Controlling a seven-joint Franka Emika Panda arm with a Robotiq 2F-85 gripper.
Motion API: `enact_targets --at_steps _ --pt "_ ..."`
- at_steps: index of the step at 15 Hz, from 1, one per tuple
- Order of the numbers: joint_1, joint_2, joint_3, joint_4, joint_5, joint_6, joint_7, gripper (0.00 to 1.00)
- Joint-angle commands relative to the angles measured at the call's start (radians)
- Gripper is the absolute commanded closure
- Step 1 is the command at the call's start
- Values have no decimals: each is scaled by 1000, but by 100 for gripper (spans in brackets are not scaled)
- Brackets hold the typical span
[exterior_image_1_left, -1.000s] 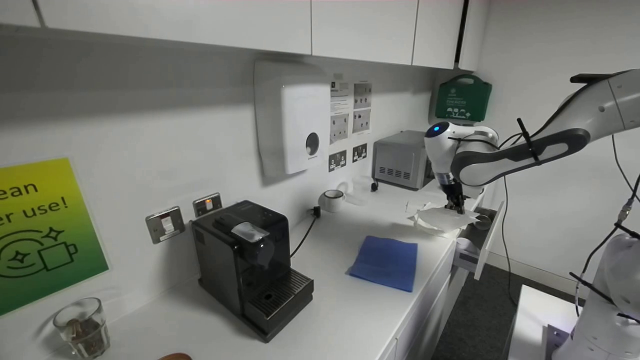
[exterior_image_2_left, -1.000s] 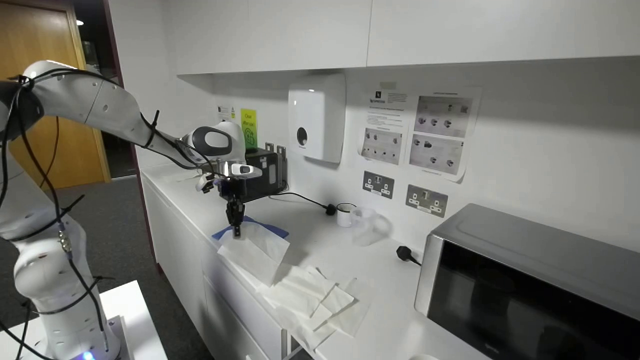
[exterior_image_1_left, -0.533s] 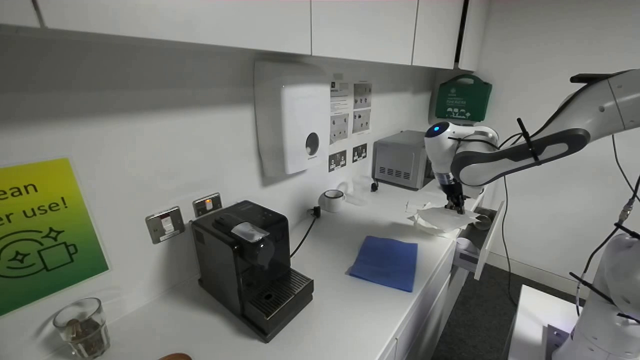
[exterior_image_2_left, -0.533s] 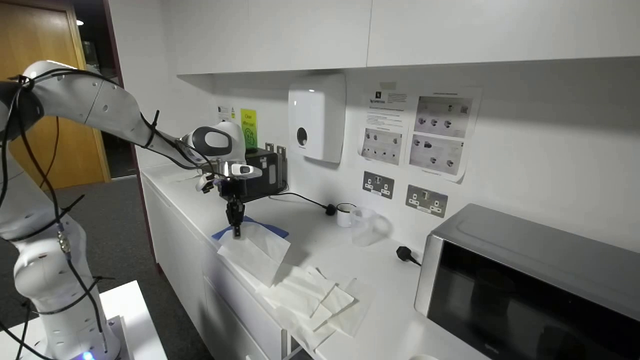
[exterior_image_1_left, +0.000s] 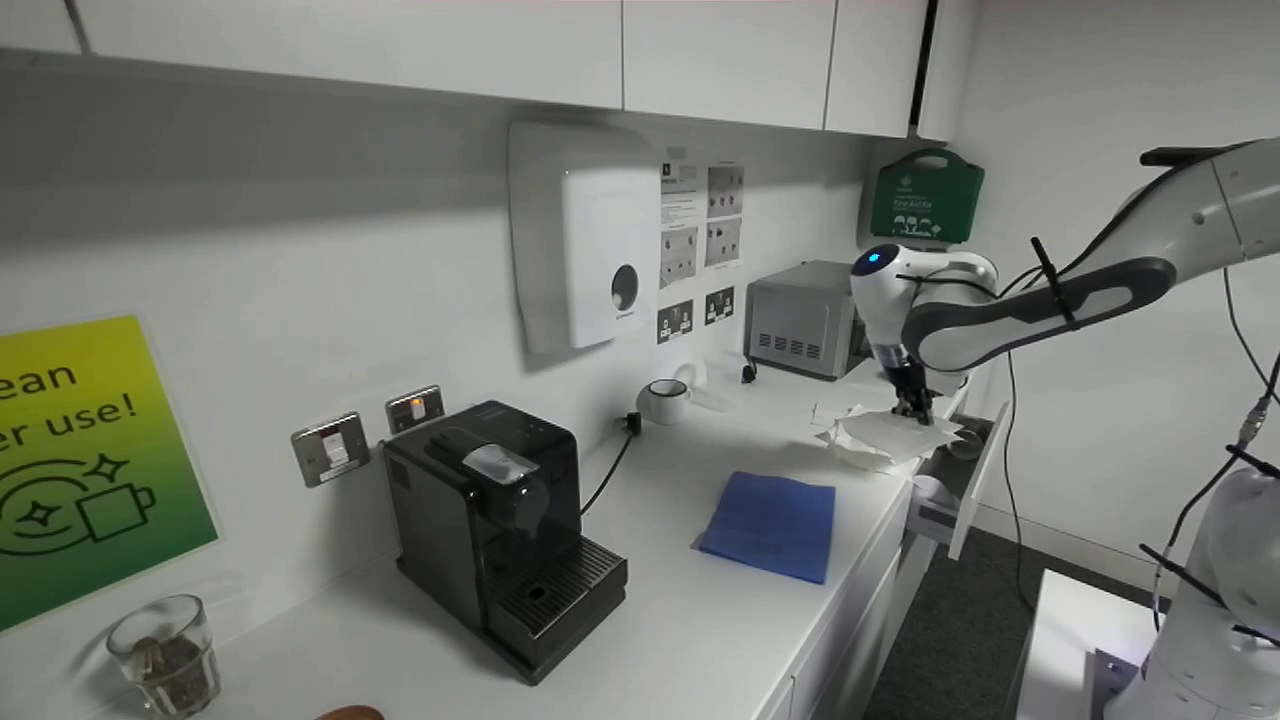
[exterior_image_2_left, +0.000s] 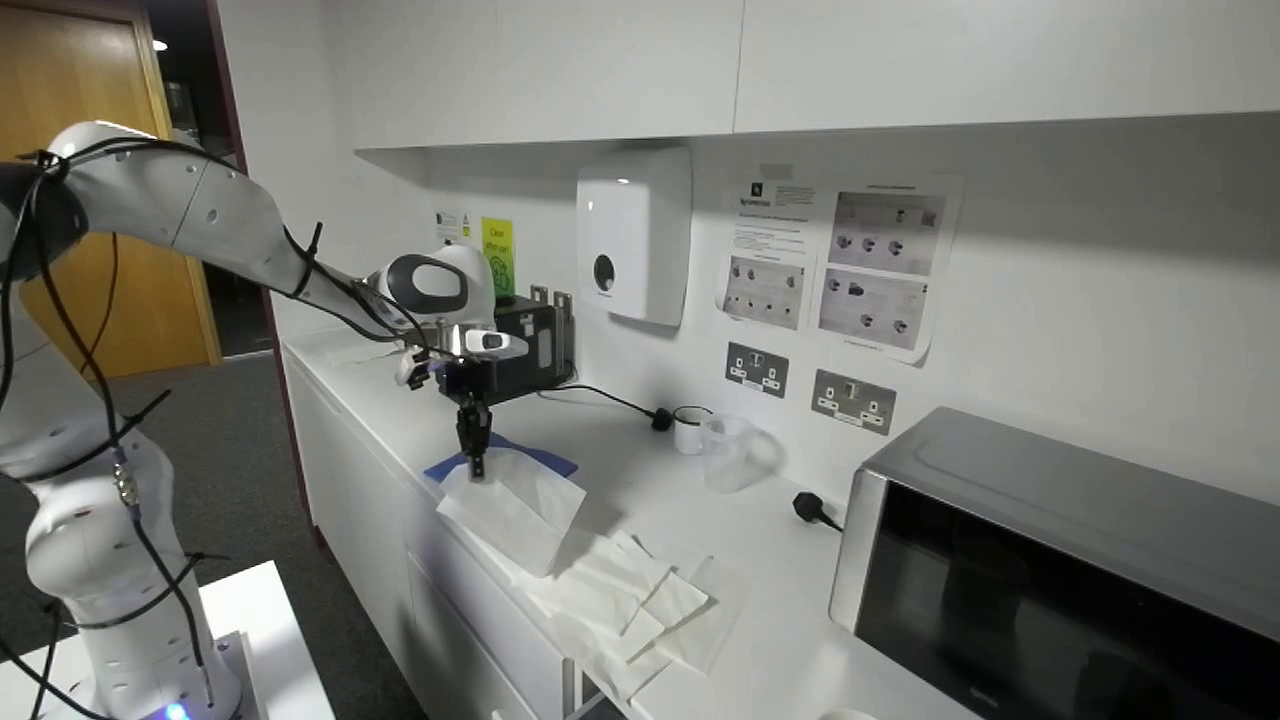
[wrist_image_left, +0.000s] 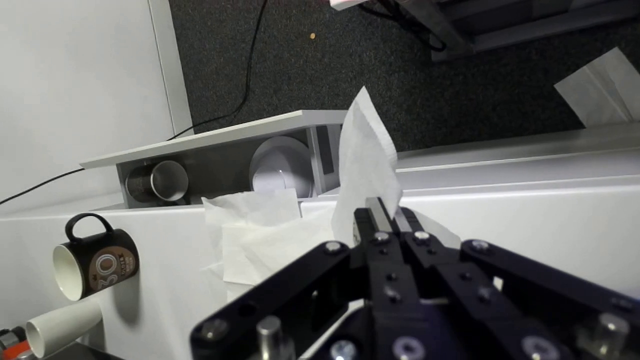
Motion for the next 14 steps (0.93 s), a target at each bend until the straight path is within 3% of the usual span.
enact_targets --at_steps 1,9,14 --pt "-41 16 -14 26 -64 -14 41 100" --pt "-91 102 -64 98 -173 -7 129 100" --pt "-89 185 -80 171 -177 5 287 100"
